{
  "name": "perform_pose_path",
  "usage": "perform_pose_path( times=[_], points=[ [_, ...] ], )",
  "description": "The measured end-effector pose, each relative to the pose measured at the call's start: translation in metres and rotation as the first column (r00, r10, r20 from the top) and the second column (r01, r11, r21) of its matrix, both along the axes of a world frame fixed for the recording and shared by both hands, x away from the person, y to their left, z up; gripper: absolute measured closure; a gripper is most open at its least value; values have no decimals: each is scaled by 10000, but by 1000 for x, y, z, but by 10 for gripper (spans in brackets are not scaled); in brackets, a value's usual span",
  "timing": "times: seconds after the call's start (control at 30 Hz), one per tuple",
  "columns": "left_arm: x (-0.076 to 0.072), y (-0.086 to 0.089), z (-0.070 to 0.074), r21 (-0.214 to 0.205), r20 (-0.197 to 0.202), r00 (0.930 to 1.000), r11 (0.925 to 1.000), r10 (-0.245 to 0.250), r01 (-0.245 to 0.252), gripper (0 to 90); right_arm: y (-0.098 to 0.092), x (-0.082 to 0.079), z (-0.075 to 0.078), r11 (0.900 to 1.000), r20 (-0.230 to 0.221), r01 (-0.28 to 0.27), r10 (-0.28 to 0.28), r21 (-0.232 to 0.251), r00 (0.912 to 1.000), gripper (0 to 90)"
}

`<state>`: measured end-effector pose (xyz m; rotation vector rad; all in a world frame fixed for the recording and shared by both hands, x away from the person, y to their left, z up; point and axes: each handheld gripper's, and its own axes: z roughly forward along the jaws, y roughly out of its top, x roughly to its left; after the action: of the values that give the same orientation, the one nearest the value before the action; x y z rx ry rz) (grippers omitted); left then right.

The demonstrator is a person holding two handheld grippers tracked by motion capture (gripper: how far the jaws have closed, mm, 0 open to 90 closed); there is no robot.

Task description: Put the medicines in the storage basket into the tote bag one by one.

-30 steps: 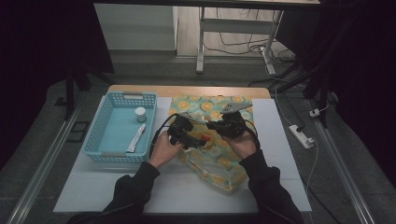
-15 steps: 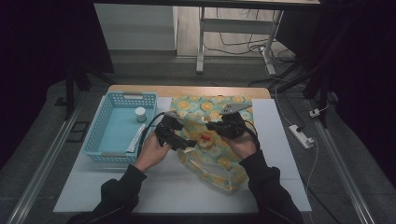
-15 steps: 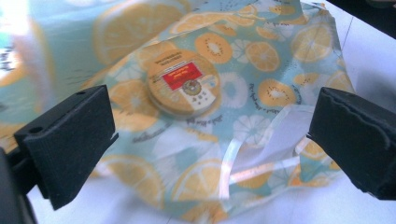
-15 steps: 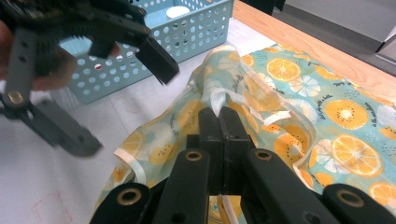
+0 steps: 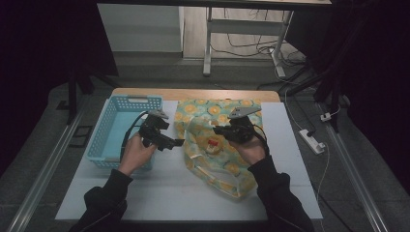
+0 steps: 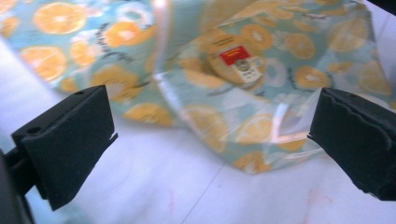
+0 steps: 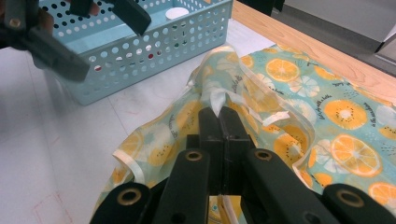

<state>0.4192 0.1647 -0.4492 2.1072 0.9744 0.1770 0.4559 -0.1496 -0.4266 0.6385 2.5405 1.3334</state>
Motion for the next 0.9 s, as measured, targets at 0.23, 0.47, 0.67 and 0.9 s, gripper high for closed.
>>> perform_pose_path(
  times=[0.23, 0.47, 0.67, 0.9],
  points=[
    [2, 32, 1, 58, -108, 9948, 9948, 1013, -1012, 0, 0, 0, 0, 10000, 1, 10, -10, -18, 10000, 899],
    [4, 56, -3, 479, -366, 9850, 9849, 1685, -1666, 1, 0, 0, 0, 10000, -4, 5, -5, -50, 10000, 898],
    [9, 75, -10, 875, -464, 9758, 9739, 2138, -2093, 1, 1, 0, -1, 10000, 1, -17, 17, -71, 10000, 898],
    [20, 90, -25, 1485, -1026, 9654, 9633, 2397, -2235, 1, 2, 0, -1, 10000, 17, -32, 32, -77, 10000, 898]
  ],
)
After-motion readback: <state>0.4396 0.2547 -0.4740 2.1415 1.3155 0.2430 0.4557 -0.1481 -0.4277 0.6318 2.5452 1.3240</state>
